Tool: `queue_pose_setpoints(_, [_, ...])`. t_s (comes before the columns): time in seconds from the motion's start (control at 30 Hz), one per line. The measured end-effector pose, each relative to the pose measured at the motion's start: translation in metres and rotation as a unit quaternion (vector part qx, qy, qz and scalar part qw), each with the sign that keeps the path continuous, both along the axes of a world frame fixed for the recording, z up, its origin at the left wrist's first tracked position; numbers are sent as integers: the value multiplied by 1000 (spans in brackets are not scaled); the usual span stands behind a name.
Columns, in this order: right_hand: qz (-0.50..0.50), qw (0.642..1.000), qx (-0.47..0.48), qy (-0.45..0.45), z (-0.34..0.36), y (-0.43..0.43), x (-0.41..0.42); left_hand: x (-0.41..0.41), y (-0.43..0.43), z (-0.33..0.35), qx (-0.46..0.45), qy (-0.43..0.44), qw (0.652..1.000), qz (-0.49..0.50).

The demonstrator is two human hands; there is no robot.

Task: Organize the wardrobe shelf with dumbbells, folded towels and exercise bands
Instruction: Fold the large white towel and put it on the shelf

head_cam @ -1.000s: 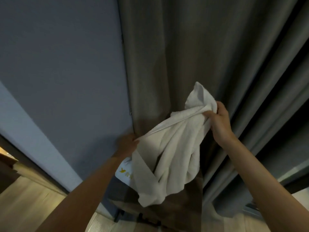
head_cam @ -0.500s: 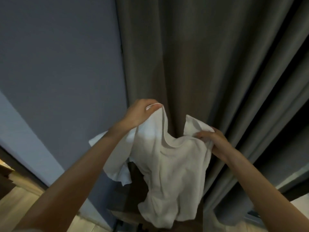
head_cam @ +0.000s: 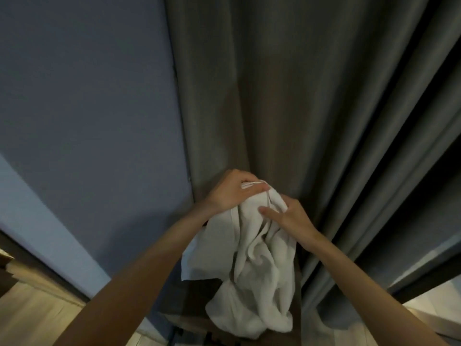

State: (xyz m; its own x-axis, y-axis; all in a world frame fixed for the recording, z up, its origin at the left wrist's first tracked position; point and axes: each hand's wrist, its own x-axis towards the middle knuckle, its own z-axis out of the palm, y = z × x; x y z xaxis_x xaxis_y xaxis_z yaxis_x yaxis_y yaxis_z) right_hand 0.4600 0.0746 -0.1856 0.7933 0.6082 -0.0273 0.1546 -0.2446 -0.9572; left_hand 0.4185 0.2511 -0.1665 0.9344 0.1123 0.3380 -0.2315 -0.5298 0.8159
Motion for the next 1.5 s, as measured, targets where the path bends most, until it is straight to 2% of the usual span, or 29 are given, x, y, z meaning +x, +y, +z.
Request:
queue_pose_setpoints(0.1, [-23, 1000, 16, -12, 1, -2, 6, -6, 10, -11, 6, 5, 999, 32])
queue_pose_setpoints(0.2, [-55, 997, 46, 3, 4, -5, 16, -19, 22, -29, 47, 54, 995, 63])
queue_pose_setpoints(0.3, [-59, 994, 83, 30, 5, -10, 22, -30, 33, -49, 80, 93, 983, 134])
queue_pose_setpoints(0.47, [-91, 988, 122, 38, 6, -14, 26, -34, 52, -72, 79, 162, 956, 230])
queue_pose_setpoints(0.6, [-120, 980, 152, 40, 4, -20, 30, -40, 74, -81, 82, 152, 951, 255])
queue_pose_setpoints(0.77, [-90, 990, 82, 68, -4, -22, 37, -38, 80, -60, -26, 59, 968, 244])
queue_pose_setpoints(0.83, [-76, 995, 46, 50, -10, -21, 36, -34, 76, -43, -10, 35, 979, 199])
queue_pose_setpoints(1.0, [-94, 991, -39, -82, -23, -16, 38, -29, 57, 1, 59, 6, 996, 62])
queue_pose_setpoints(1.07, [-123, 983, -37, -131, -22, -15, 40, -27, 49, 10, 99, 7, 995, 12])
queue_pose_setpoints(1.17, [-167, 974, -10, -151, -12, -17, 44, -24, 38, 14, 143, 23, 989, -35])
queue_pose_setpoints(1.33, [-237, 958, 20, -163, 1, -27, 54, -22, 45, 12, 142, 11, 990, -12])
queue_pose_setpoints(1.5, [-130, 987, 9, -91, -1, -31, 56, -27, 80, -16, 136, 87, 982, 93])
